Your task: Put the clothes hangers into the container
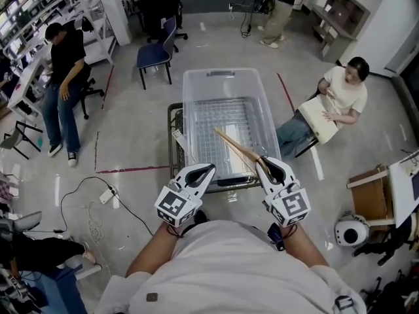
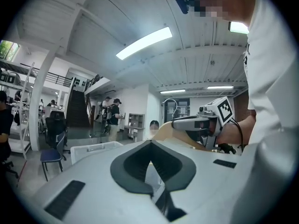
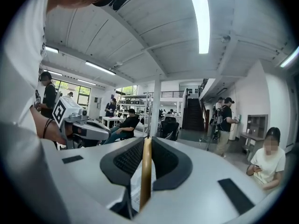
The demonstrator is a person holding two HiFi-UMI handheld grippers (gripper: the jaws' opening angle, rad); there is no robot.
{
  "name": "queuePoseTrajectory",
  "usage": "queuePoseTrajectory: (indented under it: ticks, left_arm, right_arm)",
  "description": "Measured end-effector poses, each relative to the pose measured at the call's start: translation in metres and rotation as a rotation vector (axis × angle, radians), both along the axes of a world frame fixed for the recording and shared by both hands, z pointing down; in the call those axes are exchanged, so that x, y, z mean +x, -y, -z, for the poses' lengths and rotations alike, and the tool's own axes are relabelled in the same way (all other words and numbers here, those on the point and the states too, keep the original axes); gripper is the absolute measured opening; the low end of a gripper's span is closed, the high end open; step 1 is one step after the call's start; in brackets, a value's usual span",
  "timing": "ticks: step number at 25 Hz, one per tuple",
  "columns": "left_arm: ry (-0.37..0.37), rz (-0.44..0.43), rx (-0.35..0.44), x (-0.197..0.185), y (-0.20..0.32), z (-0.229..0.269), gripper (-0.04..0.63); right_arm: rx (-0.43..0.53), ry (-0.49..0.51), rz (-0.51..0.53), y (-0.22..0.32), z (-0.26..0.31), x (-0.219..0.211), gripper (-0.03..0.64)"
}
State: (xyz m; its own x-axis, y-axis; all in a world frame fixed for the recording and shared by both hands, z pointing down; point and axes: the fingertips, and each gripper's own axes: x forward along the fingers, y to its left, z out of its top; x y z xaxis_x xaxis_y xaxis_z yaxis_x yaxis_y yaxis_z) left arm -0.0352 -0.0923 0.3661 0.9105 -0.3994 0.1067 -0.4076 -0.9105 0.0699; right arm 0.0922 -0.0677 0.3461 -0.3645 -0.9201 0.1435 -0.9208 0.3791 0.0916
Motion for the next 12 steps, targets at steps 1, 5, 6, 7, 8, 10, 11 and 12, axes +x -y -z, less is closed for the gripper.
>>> queuePoseTrajectory:
  ticks: [1, 5, 6, 7, 8, 10, 11, 12]
  left_arm:
    - [0.002, -0.002, 0.005, -0.007, 0.007, 0.001, 0.017]
    - [0.001, 0.0, 0.012, -0.038, 0.031, 0.002, 0.017]
    - [-0.002, 0.0, 0.008, -0.044, 0.034, 0.001, 0.017]
    - [-0.004, -0.001, 0.004, -0.048, 0.037, -0.001, 0.017]
    - [-0.004, -0.003, 0.001, -0.052, 0.04, -0.003, 0.017]
    - [-0.003, -0.003, -0.005, -0.058, 0.049, -0.008, 0.017]
    - [-0.004, -0.001, -0.009, -0.06, 0.054, -0.011, 0.017]
    - [-0.004, 0.001, -0.014, -0.061, 0.059, -0.012, 0.017]
  right_arm:
    - [0.002, -0.002, -0.002, 0.007, 0.002, -0.006, 0.064]
    - [0.002, -0.014, -0.008, 0.031, 0.001, -0.031, 0.064]
    - [0.0, -0.017, -0.01, 0.036, 0.0, -0.037, 0.064]
    - [-0.002, -0.019, -0.012, 0.04, -0.001, -0.042, 0.064]
    - [-0.004, -0.019, -0.012, 0.045, -0.002, -0.046, 0.064]
    - [-0.007, -0.018, -0.012, 0.054, -0.006, -0.053, 0.064]
    - [-0.01, -0.017, -0.011, 0.058, -0.008, -0.055, 0.064]
    - [-0.016, -0.018, -0.01, 0.063, -0.01, -0.056, 0.064]
